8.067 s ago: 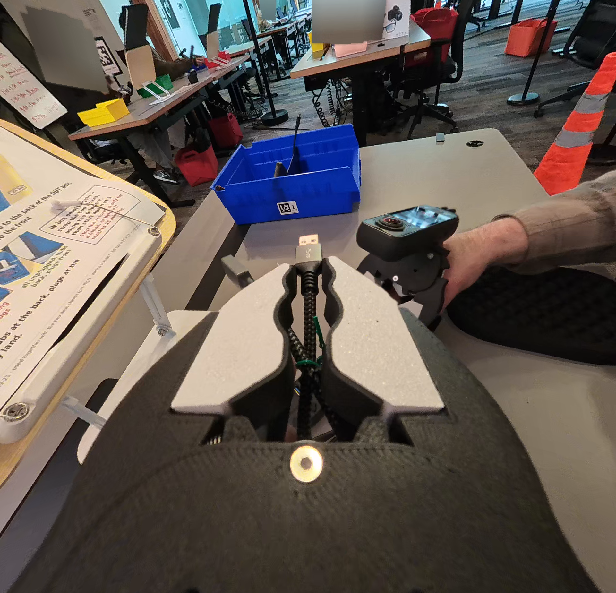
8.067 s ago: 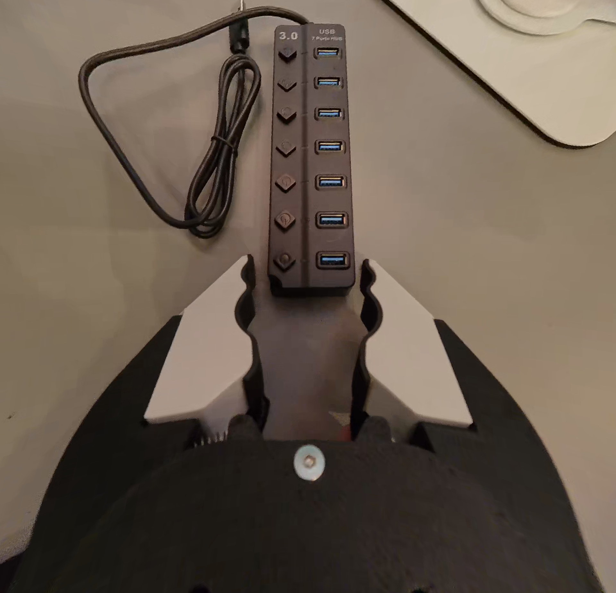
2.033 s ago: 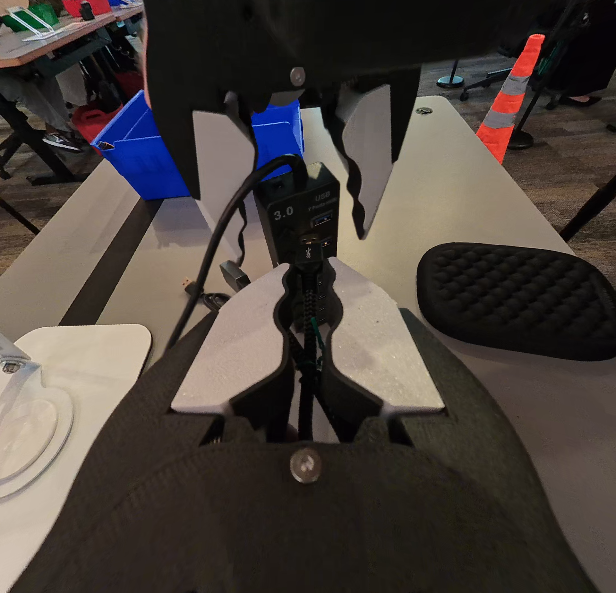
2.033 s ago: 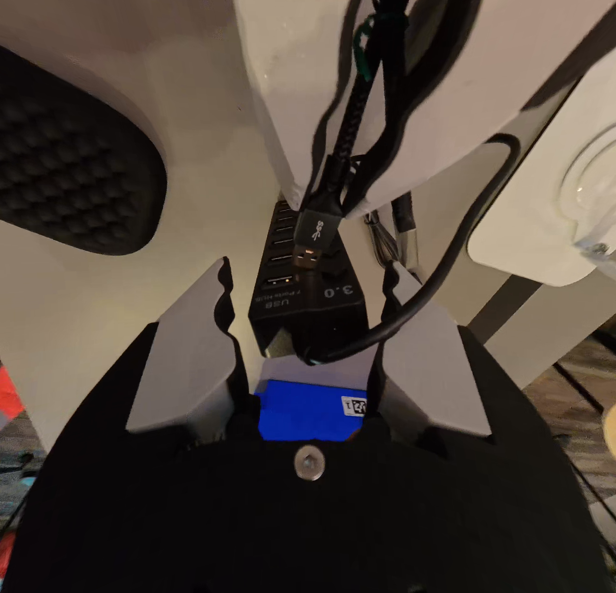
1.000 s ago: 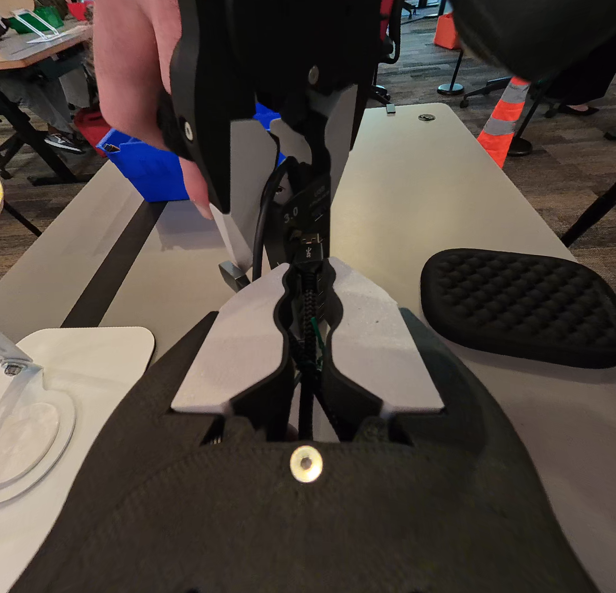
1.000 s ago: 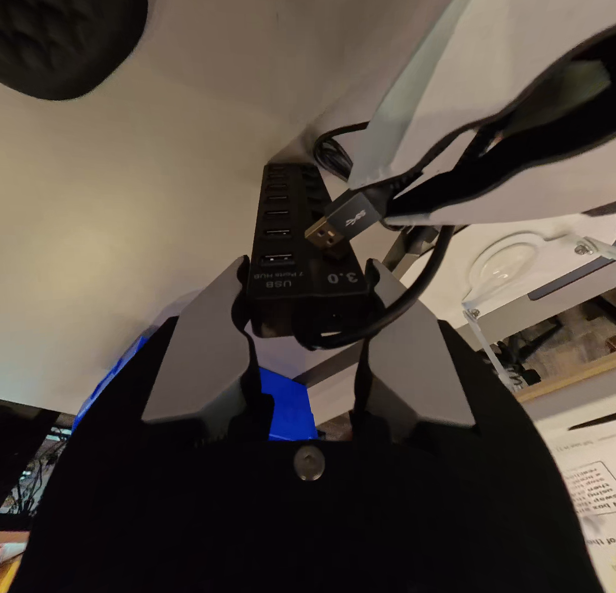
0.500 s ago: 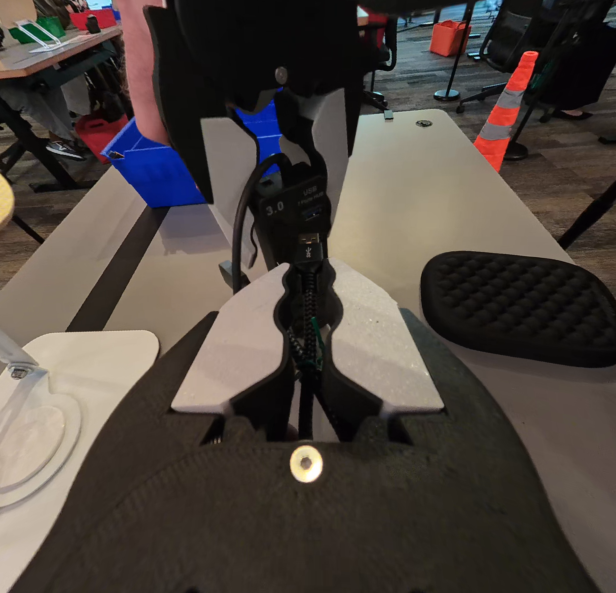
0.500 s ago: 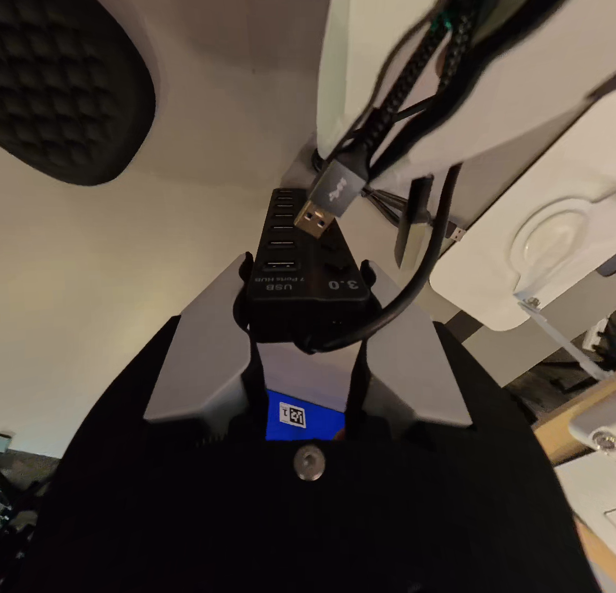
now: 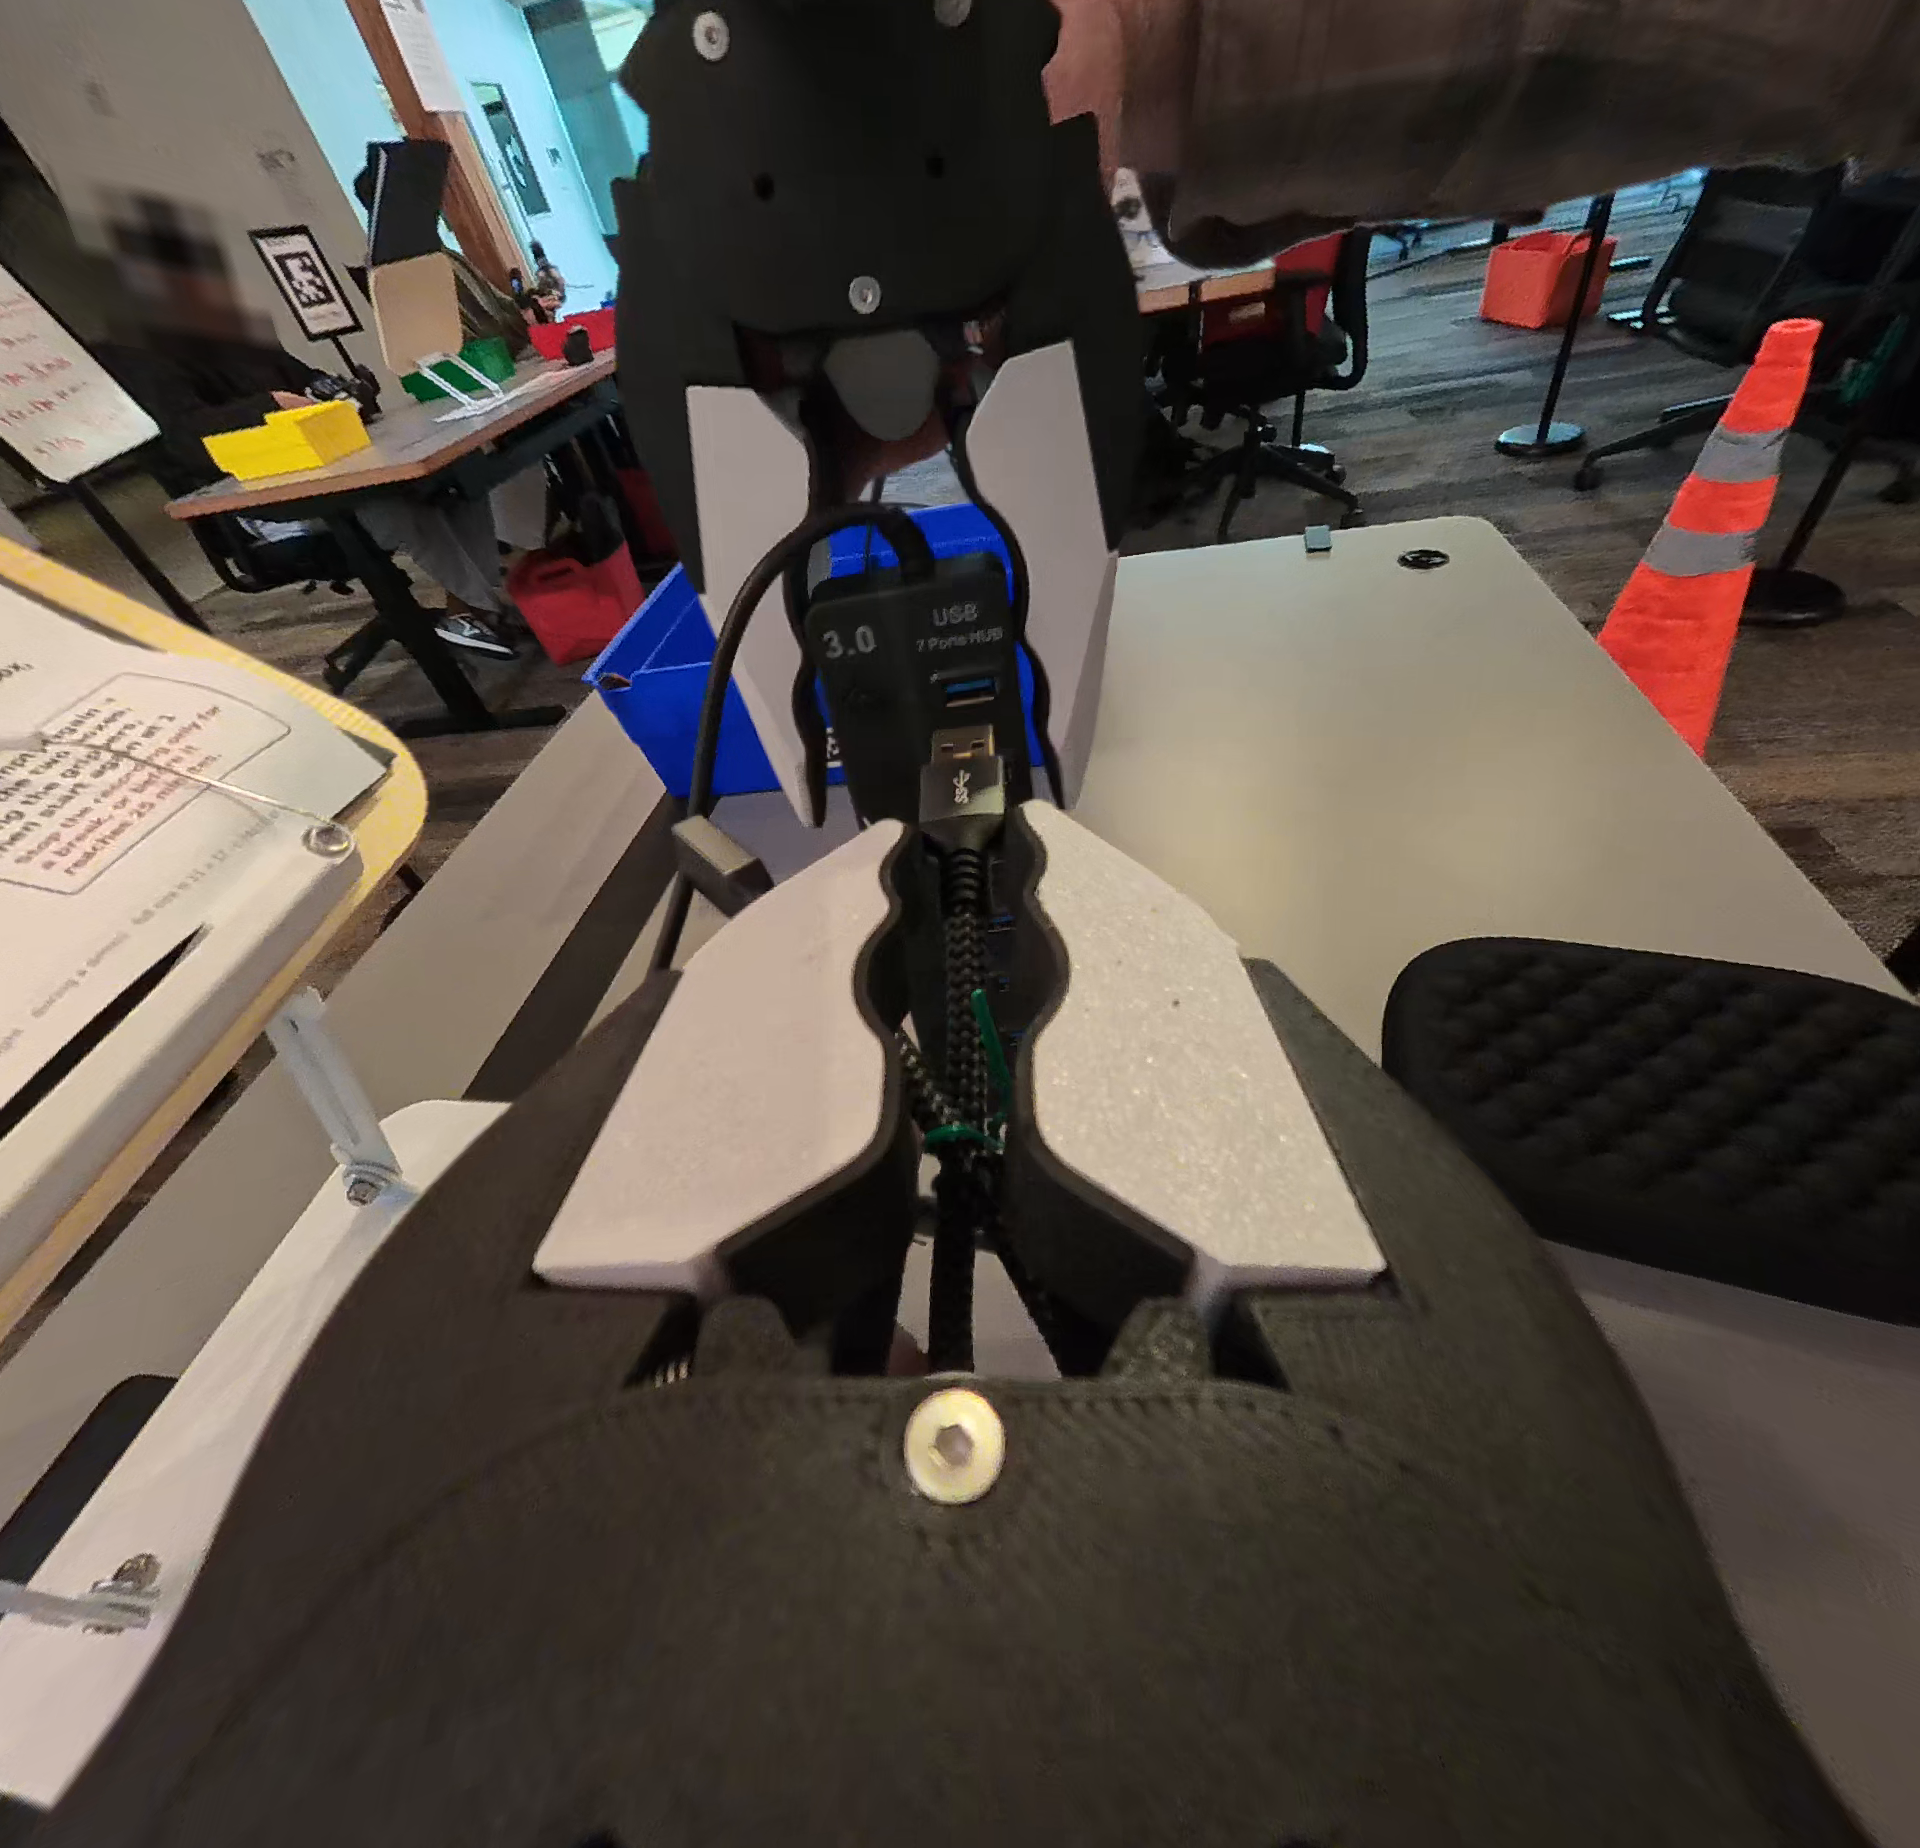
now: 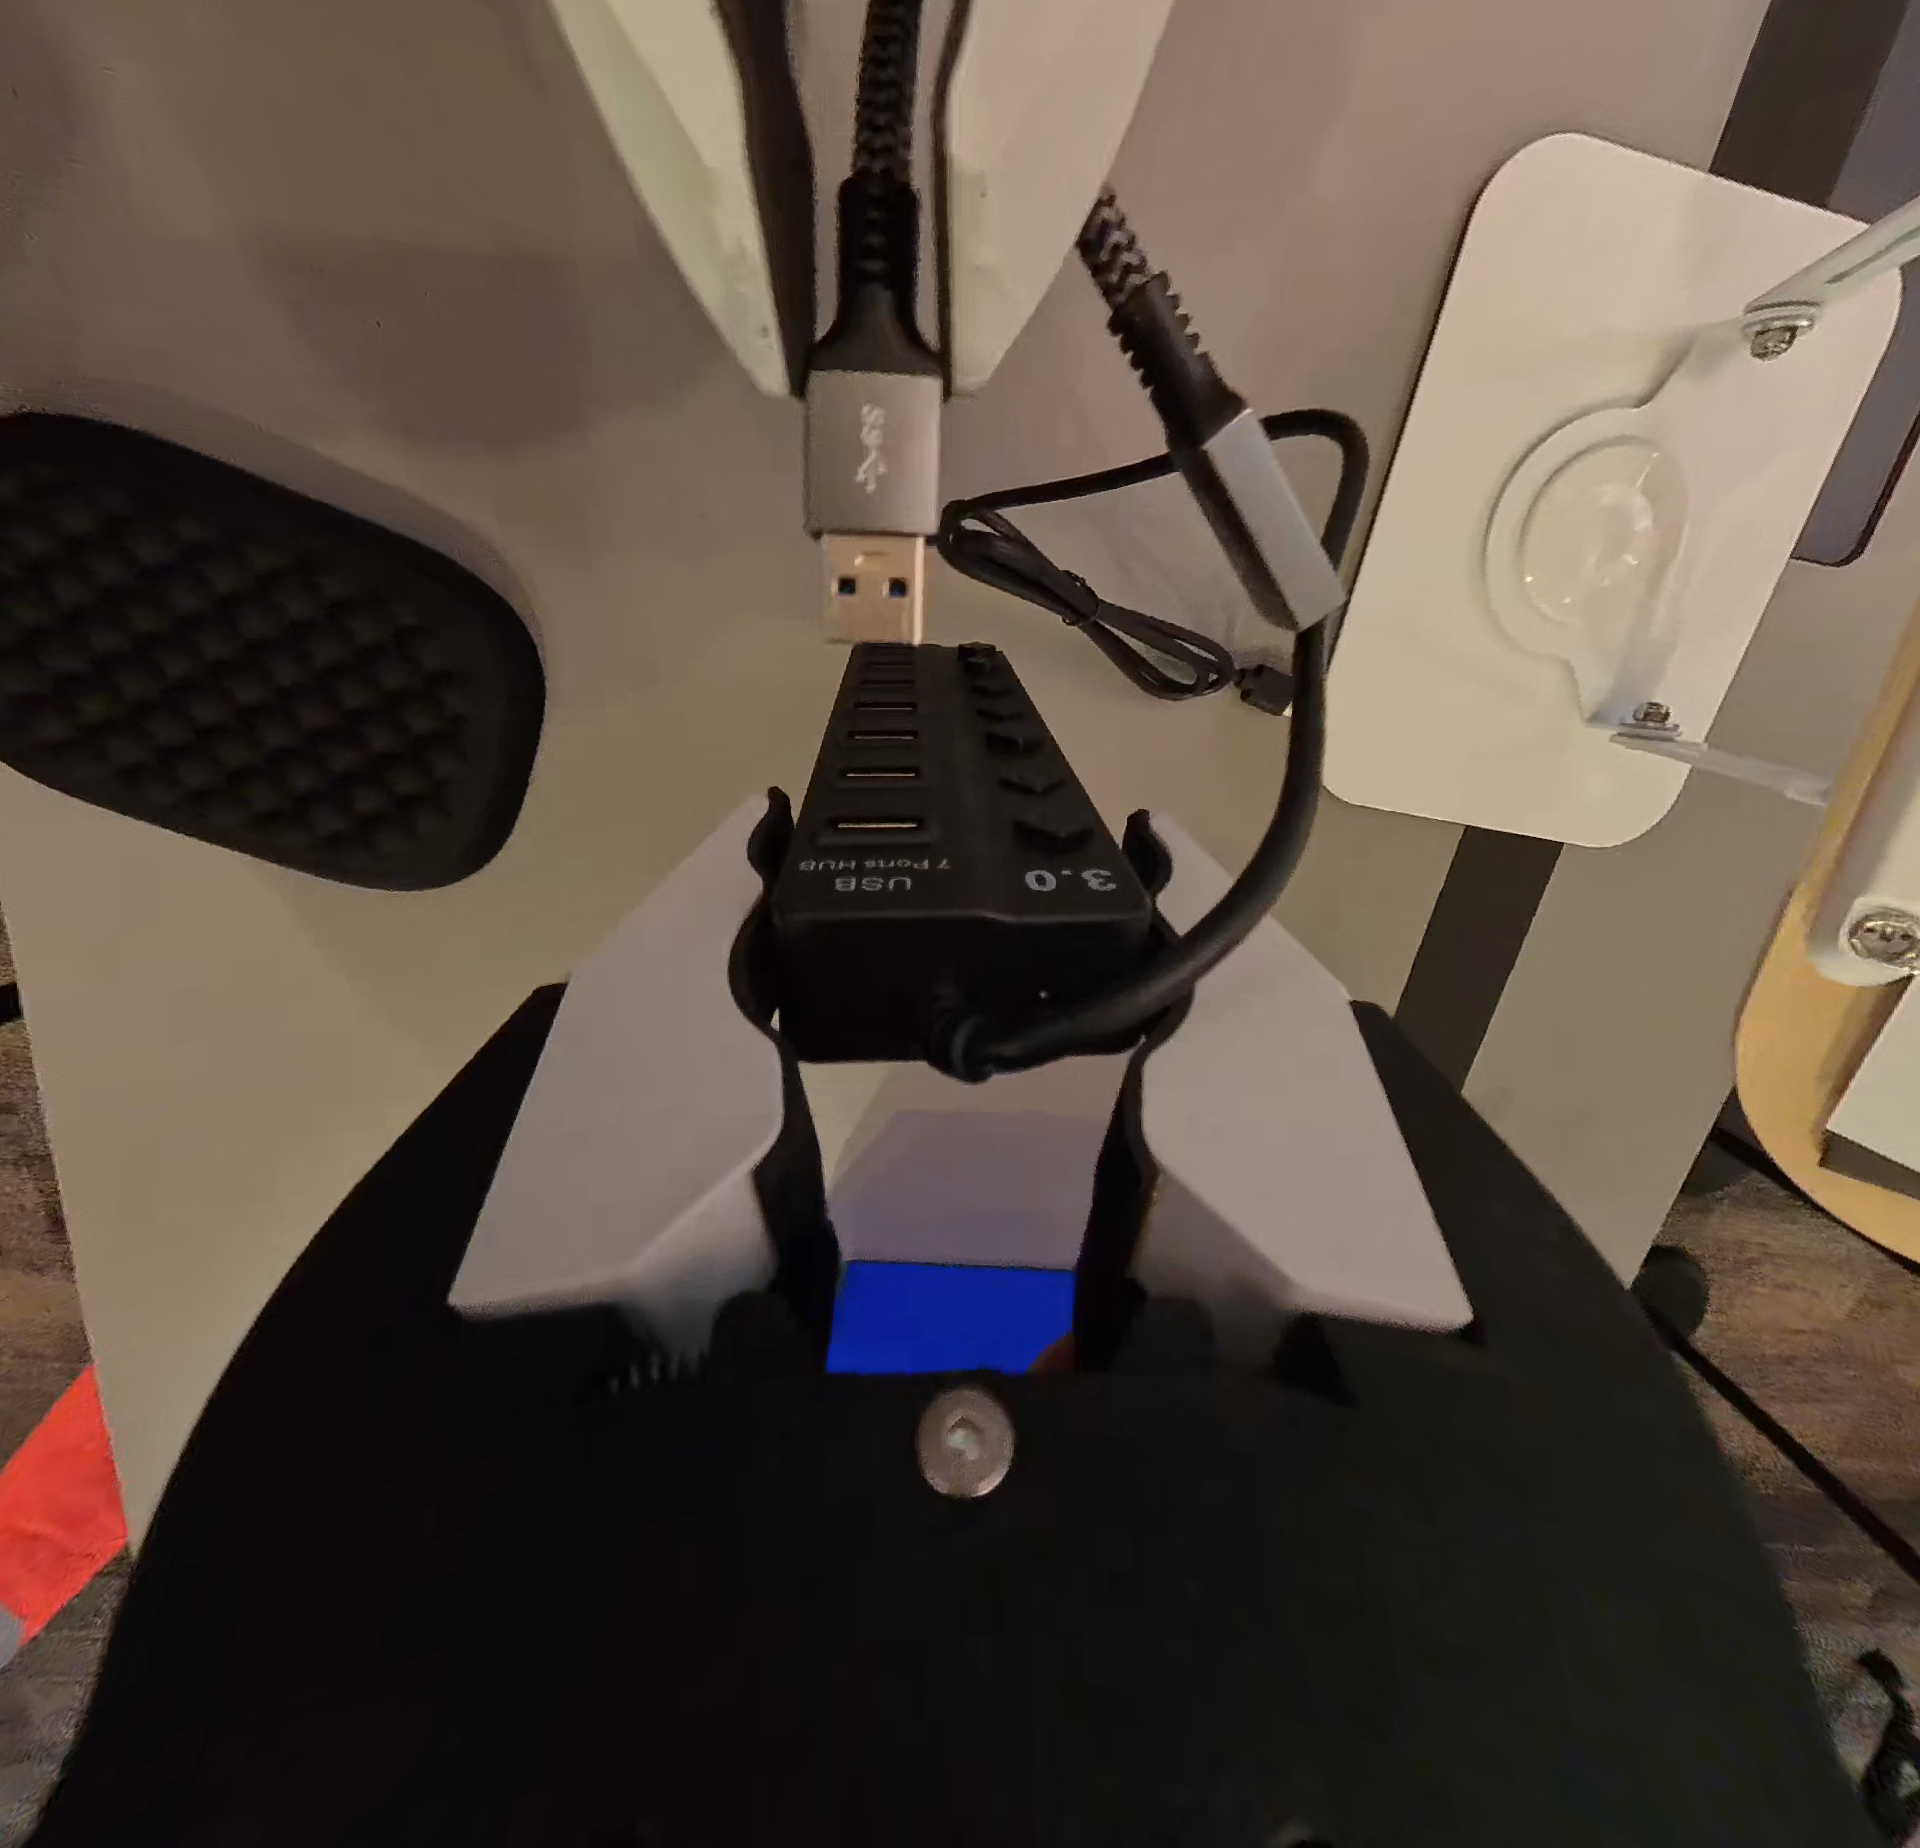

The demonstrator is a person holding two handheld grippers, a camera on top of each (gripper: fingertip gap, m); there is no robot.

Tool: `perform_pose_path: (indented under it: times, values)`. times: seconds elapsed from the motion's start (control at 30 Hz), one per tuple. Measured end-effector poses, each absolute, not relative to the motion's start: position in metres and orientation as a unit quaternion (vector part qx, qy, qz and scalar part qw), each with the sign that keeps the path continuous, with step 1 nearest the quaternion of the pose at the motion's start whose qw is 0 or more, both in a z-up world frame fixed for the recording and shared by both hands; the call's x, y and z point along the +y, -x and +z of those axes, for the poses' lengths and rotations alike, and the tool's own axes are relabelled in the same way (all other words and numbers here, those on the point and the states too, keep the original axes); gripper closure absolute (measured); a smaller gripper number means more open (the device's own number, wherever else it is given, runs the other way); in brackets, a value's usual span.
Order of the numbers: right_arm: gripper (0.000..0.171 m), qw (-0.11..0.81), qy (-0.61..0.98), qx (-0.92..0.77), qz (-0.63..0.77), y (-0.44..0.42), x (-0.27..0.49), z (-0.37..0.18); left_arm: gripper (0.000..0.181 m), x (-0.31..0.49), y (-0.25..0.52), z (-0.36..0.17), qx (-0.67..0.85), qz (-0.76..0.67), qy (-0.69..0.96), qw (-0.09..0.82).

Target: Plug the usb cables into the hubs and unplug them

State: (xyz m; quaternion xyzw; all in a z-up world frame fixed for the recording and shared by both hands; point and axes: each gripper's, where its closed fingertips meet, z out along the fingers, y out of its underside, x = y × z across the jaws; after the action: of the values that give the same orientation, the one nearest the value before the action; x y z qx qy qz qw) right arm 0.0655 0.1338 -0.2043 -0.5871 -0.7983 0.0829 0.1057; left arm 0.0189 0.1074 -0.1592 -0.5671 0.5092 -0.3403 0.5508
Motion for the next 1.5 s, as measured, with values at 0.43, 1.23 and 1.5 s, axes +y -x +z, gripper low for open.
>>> perform_pose_path:
  times: [0.43,1.23,1.5]
  values:
    - [0.110,0.113,0.610,-0.781,0.073,-0.050,0.124,-0.199,0.167,0.104,-0.025,-0.157,0.503,-0.318,0.577,0.559]
    - [0.110,0.121,0.613,-0.779,0.052,-0.047,0.124,-0.198,0.167,0.101,-0.025,-0.160,0.514,-0.321,0.583,0.541]
    - [0.110,0.101,0.595,-0.795,0.052,-0.044,0.112,-0.202,0.167,0.092,-0.025,-0.164,0.553,-0.293,0.575,0.527]
